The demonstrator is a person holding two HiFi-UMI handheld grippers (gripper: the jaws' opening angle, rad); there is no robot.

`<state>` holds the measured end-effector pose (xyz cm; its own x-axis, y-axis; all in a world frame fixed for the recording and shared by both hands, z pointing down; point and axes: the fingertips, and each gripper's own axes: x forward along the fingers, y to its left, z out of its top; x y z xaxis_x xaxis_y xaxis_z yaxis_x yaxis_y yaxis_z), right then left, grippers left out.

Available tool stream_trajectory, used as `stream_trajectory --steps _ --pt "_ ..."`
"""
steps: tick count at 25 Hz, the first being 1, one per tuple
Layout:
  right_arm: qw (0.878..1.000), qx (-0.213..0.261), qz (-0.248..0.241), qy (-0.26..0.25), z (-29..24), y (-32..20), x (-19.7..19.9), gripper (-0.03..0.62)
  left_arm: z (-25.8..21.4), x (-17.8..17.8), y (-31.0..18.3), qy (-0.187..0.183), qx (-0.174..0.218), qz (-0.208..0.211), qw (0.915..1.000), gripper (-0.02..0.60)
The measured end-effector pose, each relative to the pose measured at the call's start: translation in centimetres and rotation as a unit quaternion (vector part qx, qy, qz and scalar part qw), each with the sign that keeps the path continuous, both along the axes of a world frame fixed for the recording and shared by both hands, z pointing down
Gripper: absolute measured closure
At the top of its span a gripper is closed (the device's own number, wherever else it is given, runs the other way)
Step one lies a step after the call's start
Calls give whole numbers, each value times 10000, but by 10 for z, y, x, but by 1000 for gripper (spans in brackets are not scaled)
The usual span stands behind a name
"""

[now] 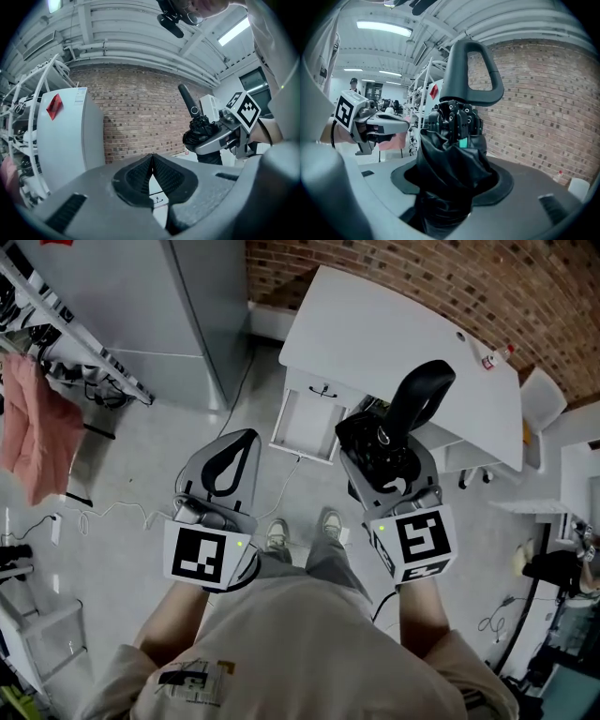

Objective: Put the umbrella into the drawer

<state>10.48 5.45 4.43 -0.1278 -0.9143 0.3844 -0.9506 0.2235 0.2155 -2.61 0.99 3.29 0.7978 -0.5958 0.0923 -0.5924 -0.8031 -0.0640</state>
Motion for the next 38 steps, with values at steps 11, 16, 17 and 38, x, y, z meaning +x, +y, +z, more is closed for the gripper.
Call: stream_trajectory --steps 11,16,17,38 --pt "9956 -522 -766 -121 64 -73 30 329 44 39 -52 -263 -399 -666 9966 572" --pt "9887 -877 -1207 -144 107 -106 50 329 77 69 -76 -469 -527 -992 9926 572" --pt "9875 -920 -1274 -108 118 -112 53 329 85 76 -81 -481 -549 -987 9924 572" --pt "9578 -2154 -1880 285 397 -203 46 329 323 73 -166 -596 -1801 -1624 9683 572"
